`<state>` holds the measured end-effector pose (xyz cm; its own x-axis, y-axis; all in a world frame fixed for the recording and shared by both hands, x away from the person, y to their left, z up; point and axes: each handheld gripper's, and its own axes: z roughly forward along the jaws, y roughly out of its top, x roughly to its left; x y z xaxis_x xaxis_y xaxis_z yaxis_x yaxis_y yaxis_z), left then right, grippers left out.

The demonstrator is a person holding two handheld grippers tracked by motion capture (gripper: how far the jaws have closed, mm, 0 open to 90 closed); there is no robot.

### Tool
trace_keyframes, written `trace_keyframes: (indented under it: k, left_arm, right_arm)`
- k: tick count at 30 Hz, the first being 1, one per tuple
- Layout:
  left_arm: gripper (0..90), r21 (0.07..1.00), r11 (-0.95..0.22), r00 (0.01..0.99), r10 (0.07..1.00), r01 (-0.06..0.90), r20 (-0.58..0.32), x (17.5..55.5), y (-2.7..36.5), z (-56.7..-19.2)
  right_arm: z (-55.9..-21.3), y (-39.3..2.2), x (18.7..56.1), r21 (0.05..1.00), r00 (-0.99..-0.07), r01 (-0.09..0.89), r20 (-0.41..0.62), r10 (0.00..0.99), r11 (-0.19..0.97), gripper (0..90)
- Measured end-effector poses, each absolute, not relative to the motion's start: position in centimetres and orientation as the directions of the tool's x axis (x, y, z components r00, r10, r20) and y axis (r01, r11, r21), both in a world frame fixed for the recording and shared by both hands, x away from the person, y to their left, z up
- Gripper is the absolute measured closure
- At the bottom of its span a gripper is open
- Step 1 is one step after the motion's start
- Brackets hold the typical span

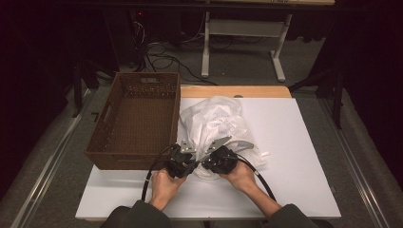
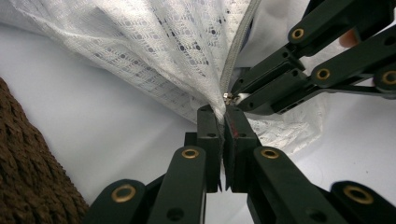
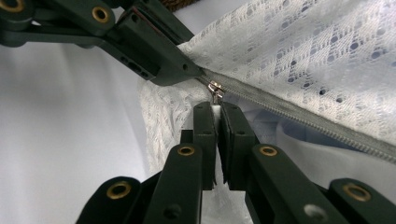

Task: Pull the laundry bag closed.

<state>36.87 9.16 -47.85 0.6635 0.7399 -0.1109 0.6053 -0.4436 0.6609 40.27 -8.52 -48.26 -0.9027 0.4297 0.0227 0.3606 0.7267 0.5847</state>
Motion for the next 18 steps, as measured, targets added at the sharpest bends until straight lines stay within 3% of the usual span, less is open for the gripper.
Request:
trace_keyframes:
  k: [18]
  left_arm:
    - [86.7, 0.653, -0.459, 0.658, 0.748, 0.602, -0.080, 37.0, 9.5, -47.8]
  right_arm:
    - [-47.5, -10.2, 39.9, 0.556, -0.882, 0.386, -0.011, 0.471, 0.736, 87.3]
